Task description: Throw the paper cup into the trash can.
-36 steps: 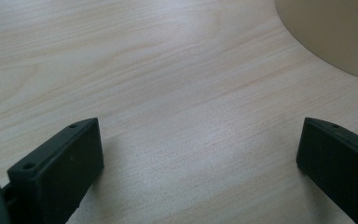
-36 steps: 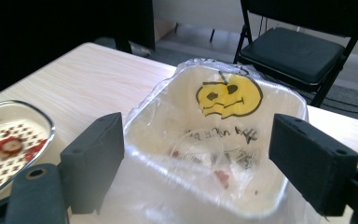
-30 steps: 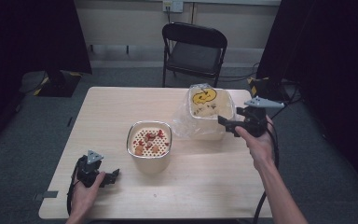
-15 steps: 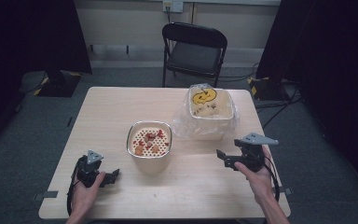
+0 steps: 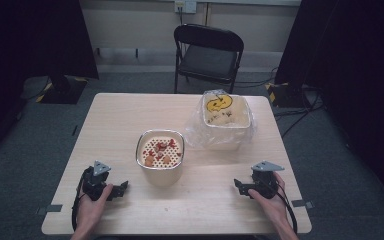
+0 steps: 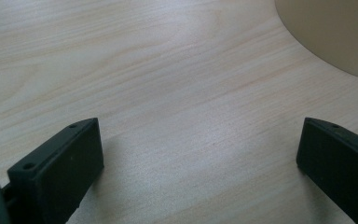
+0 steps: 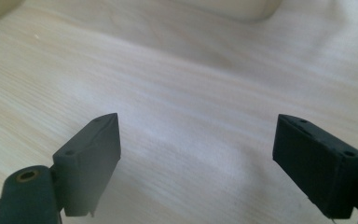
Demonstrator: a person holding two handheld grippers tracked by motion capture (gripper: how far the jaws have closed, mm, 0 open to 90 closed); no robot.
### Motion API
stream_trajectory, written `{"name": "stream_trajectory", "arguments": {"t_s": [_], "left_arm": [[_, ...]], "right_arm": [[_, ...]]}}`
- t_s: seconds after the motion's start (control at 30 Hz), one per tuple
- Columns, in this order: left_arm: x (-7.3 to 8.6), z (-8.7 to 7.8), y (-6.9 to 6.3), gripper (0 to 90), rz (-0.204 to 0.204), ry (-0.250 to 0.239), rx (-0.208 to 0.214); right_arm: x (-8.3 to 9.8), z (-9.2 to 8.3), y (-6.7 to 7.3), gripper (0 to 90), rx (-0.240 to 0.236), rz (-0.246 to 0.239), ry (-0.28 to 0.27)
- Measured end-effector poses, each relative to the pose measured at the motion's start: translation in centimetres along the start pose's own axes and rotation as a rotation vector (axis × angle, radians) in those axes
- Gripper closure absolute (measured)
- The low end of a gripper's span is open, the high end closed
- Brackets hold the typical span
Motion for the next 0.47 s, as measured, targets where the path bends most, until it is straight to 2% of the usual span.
{"name": "stream_trajectory", "arguments": {"t_s": [0.1, 0.27, 0.47], "left_arm": [[0.00, 0.00, 0.00, 0.0, 0.000, -0.001, -0.001], [0.00, 0.00, 0.00, 0.0, 0.000, -0.001, -0.001], [0.00, 0.01, 0.01, 0.0, 0.000, -0.001, -0.001]], "right_arm": [[0.96, 0.64, -0.27, 14.0, 0.014, -0.005, 0.032], [1.13, 0.86, -0.36, 12.7, 0.033, -0.004, -0.004], [1.16, 0.86, -0.39, 12.6, 0.035, -0.004, -0.004]]}}
Point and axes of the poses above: each handheld gripper's, and its own axes: z roughly forward along the jaws, x roughly out of its underside, y roughly to its left, the point moved 9 cm from there along z, roughly forward along the jaws, and after that the axes turned 9 degrees about -z, right-handed, at the moved point
